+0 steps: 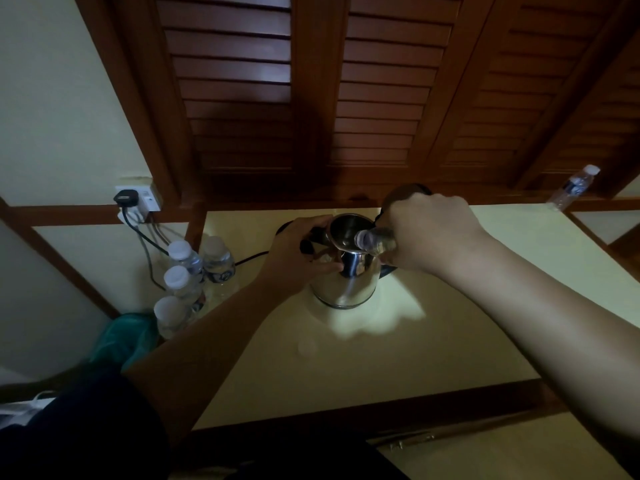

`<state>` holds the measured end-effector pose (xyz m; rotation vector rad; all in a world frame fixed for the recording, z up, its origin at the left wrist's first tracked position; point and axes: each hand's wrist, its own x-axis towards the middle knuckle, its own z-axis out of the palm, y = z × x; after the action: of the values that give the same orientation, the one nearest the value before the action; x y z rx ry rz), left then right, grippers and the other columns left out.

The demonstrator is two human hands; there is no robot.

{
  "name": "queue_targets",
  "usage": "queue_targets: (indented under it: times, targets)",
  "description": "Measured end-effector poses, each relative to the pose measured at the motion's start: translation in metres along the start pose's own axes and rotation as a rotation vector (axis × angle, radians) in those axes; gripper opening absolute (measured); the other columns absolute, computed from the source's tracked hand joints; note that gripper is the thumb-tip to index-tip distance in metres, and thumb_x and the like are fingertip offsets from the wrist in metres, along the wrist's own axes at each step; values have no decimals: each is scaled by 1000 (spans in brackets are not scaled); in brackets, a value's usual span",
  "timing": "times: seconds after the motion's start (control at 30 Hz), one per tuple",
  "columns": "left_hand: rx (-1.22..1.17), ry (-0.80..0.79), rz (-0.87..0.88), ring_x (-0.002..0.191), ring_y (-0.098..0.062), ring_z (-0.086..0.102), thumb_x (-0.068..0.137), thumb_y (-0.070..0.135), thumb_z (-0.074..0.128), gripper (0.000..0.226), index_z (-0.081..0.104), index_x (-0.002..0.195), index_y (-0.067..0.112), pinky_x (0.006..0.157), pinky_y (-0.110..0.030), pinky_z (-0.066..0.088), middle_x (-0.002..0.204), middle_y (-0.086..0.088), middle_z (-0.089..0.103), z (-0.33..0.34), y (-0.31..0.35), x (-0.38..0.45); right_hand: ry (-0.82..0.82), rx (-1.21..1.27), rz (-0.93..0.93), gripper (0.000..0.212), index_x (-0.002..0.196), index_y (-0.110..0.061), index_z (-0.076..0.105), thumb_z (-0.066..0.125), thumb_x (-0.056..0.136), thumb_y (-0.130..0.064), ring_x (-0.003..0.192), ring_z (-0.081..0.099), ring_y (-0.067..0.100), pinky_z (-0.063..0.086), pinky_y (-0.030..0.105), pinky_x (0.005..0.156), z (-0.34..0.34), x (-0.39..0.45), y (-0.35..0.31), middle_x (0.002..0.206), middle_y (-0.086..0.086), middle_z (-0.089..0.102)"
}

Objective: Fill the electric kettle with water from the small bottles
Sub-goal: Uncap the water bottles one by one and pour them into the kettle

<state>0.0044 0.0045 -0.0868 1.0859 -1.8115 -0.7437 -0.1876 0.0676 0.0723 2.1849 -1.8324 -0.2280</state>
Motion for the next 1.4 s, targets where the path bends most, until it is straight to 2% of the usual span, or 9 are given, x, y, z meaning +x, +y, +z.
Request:
queue_targets:
  times: [0.23,0.53,0.7,0.83,0.93,1.07,1.2,1.33,1.4]
  targets:
    - [-23,-2,-6,120,-11,61,62,23,97,83,61,136,27,95,-50,59,123,33,56,0,-2,-1,-84,-43,-26,27,98,-26,72,65,87,-50,66,51,27,38,32,64,-13,16,-6,70,-4,45]
    - [-27,-3,-16,122,-9,60,61,29,96,82,59,133,38,95,-50,59,120,42,56,-1,2,-1,-18,-6,-59,26,103,-29,73,64,87,-47,87,68,34,39,33,67,-8,12,-5,82,-3,53]
    - [-32,-12,-18,121,-9,61,64,21,97,81,60,136,28,95,-50,59,120,39,57,0,1,-3,-20,41,-22,25,106,-37,71,64,84,-48,92,69,35,40,33,68,-8,4,0,89,-2,63]
    - [40,15,-37,120,-14,61,71,27,94,84,53,144,21,97,-43,58,132,8,61,-3,10,-11,37,272,71,45,128,-48,62,71,85,-55,100,68,34,45,33,72,4,-17,13,105,1,70]
    - [66,103,-57,112,-5,60,84,29,85,63,53,137,24,92,-22,55,129,8,60,-3,17,-33,157,655,99,65,141,-42,56,77,82,-60,93,71,20,56,33,79,43,-43,11,113,-7,73]
    - [172,136,-115,101,-5,55,88,24,79,48,57,130,18,84,-19,48,120,9,56,3,3,-84,98,1131,181,75,147,-38,52,83,80,-49,93,69,3,62,31,80,108,-79,-21,127,-16,61]
    - [346,-124,-87,91,-10,55,86,45,74,38,67,115,21,79,-28,48,102,6,64,-1,-9,-116,39,1430,296,60,136,-44,53,84,84,-40,113,67,11,61,39,92,162,-106,-52,131,-15,61]
    - [594,-378,-67,94,-13,56,77,76,51,65,68,120,30,80,-33,50,101,12,66,-4,-15,-130,88,1482,334,56,123,-55,44,82,85,-38,113,68,5,56,15,89,186,-120,-71,125,-10,70]
    - [636,-393,-65,93,-18,59,78,75,49,68,70,121,27,79,-36,53,102,8,68,-3,-19,-134,161,1475,330,57,124,-54,44,81,83,-40,113,69,2,58,20,93,195,-124,-75,124,-10,70]
